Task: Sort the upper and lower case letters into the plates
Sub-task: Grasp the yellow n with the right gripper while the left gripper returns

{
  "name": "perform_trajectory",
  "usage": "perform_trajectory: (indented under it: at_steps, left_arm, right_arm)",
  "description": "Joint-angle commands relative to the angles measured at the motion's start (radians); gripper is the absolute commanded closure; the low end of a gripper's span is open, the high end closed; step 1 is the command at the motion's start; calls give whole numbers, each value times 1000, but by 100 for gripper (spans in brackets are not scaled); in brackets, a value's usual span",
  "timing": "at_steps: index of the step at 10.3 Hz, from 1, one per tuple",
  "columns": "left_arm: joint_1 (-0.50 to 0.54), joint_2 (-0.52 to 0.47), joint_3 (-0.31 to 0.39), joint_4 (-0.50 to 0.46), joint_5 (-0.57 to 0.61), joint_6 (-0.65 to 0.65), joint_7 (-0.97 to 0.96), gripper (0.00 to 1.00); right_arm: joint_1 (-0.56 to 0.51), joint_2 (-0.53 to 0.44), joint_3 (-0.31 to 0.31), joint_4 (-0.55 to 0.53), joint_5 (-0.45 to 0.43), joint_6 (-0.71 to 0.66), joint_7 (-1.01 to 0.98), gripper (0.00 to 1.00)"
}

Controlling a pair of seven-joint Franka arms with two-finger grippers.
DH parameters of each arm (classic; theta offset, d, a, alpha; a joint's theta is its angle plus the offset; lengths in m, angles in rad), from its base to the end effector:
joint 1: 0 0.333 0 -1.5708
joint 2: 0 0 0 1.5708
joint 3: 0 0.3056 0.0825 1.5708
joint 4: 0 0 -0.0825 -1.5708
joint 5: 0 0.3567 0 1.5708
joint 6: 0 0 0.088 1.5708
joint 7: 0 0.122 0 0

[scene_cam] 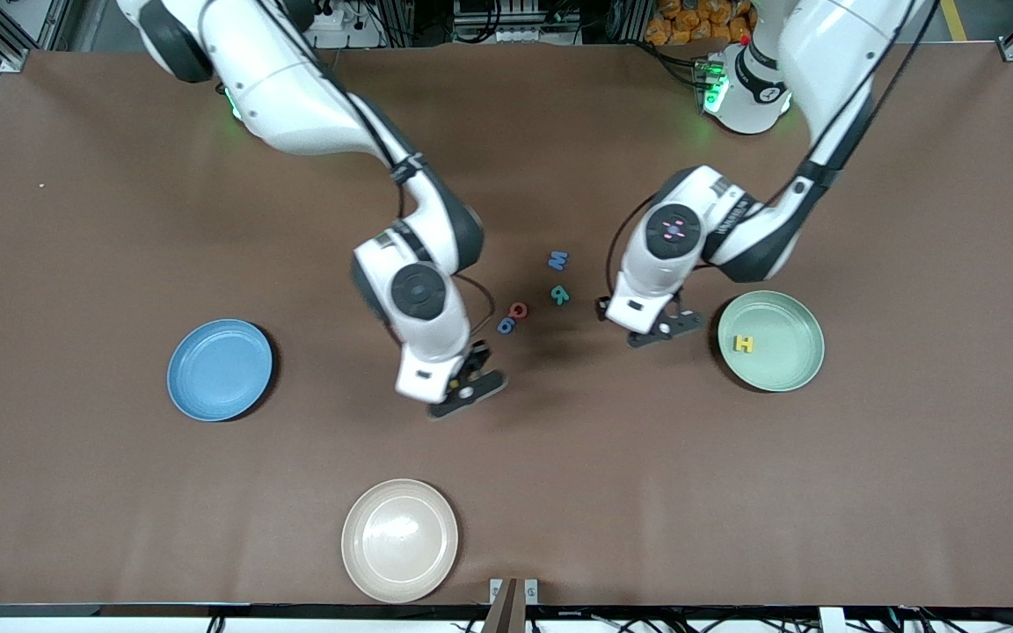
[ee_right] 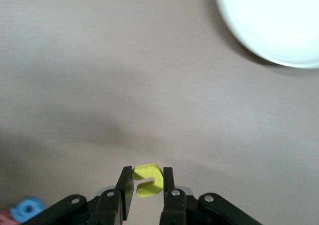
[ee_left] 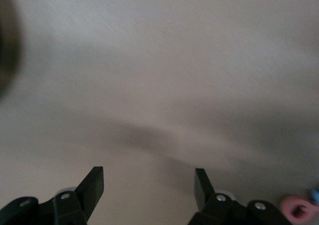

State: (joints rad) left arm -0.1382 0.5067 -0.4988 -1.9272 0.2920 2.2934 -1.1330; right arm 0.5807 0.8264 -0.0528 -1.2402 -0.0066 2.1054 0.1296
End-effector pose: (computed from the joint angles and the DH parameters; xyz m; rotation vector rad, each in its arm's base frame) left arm 0.4876 -0.3355 0.2421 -3.0636 -0.5248 0.0901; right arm 0.6228 0.3739 0.2643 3.0434 0.6476 0.0808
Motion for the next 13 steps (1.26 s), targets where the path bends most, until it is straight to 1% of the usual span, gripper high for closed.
perform_trajectory:
  at_steps: [1,2,3,5,7,8,11,13]
  left_arm:
    - [-63,64,2,80,12,-5,-115,18]
    - [-93,91,3,102,13,-5,-148,19]
    - [-127,122,6,126,22,-5,-189,19]
    - [-156,162,13,154,27,0,-212,20]
    - [-178,176,26,146,33,3,-214,21]
    - [-178,177,29,140,44,3,-214,25]
    - [-178,185,29,139,44,4,-217,28]
    - [-184,194,29,139,50,24,-221,28]
  right_arm:
    - [-2,-55,-65,-28,-7,-70,83,100]
    - [-2,-64,-91,-35,-9,-87,117,100]
    - [-16,-91,-105,-70,-9,-81,114,100]
    - [-80,-157,-104,-151,-3,-62,64,100]
    - [-137,-231,-104,-260,0,-6,0,100]
    - [-160,-254,-104,-306,0,20,-14,100]
    - [-246,-300,-104,-387,0,21,-24,100]
    - [-280,-302,-102,-407,2,24,-44,100]
